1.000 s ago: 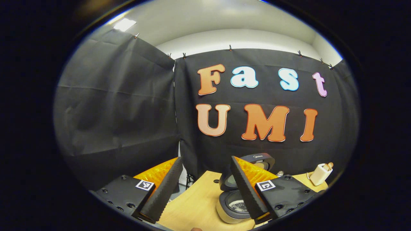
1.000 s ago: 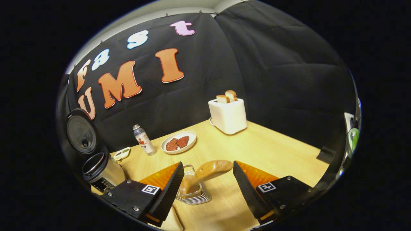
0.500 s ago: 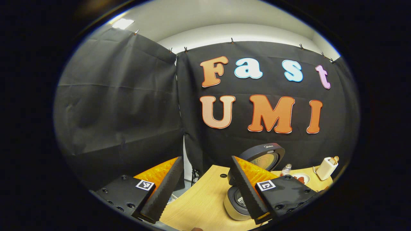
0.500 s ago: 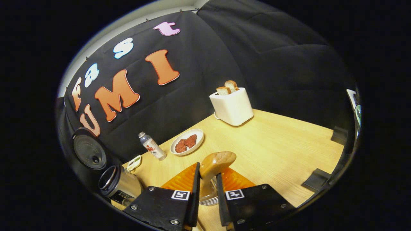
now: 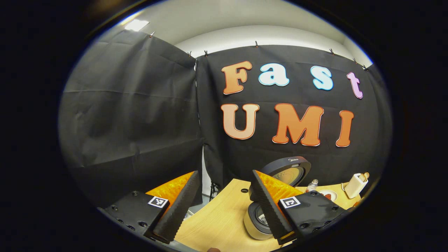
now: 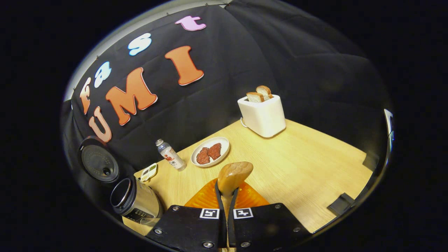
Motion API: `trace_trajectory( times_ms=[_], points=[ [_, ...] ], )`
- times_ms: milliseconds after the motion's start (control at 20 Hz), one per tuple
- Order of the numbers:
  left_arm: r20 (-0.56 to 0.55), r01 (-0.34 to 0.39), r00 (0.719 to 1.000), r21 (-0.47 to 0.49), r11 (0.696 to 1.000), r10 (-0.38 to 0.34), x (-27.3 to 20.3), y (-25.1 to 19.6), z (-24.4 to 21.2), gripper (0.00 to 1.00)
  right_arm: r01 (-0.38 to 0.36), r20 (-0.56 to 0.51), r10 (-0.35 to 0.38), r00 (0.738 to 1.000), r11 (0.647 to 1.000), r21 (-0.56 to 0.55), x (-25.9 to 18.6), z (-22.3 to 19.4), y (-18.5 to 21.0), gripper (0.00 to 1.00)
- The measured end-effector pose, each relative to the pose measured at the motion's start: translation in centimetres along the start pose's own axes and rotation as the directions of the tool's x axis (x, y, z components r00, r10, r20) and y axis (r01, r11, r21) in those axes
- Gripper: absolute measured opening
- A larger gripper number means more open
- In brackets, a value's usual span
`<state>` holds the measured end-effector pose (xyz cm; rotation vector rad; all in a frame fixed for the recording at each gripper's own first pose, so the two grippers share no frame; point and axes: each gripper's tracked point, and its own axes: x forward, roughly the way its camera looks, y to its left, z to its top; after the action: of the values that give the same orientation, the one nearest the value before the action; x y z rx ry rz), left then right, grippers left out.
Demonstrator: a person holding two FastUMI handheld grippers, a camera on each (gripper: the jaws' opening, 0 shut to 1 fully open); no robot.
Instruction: Close the left gripper, press the button to open the rice cooker; take a wooden spoon from the chopstick holder with the right hand, scoop a spoonful of rice and pour it into the rice cooker, then put the wooden spoon back into the chopstick holder.
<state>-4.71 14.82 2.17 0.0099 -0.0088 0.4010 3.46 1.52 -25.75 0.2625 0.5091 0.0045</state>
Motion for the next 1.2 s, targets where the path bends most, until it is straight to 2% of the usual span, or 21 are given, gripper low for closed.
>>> trace_trajectory(
  times_ms=[250,400,650,950,1050,1200],
  points=[
    [-0.002,0.049,0.999,0.009,0.999,-0.049,-0.2,0.6,-0.3,1.00,-0.008,0.110,0.023,0.994,0.991,-0.130,-6.1,3.9,4.0,0.00],
    [-0.007,0.073,0.997,0.016,0.997,-0.073,0.0,1.0,-0.4,1.00,-0.043,0.124,0.064,0.990,0.985,-0.169,-9.5,3.8,7.1,0.01],
    [-0.012,0.107,0.994,0.022,0.994,-0.107,0.7,1.7,-0.6,1.00,-0.088,0.056,0.103,0.993,0.971,-0.223,-11.7,-1.0,10.4,0.00],
    [-0.046,0.120,0.992,0.039,0.992,-0.118,1.7,2.3,-2.2,1.00,-0.041,-0.023,0.035,0.999,0.932,-0.361,-10.1,-7.7,10.0,0.01],
    [-0.060,0.118,0.992,0.048,0.992,-0.115,1.9,2.5,-2.9,1.00,-0.029,-0.020,0.024,1.000,0.933,-0.359,-10.0,-8.7,9.6,0.01],
    [-0.075,0.121,0.990,0.054,0.991,-0.117,2.3,2.7,-3.5,1.00,-0.035,-0.029,0.028,0.999,0.958,-0.284,-9.4,-9.4,9.6,0.00]
  ],
)
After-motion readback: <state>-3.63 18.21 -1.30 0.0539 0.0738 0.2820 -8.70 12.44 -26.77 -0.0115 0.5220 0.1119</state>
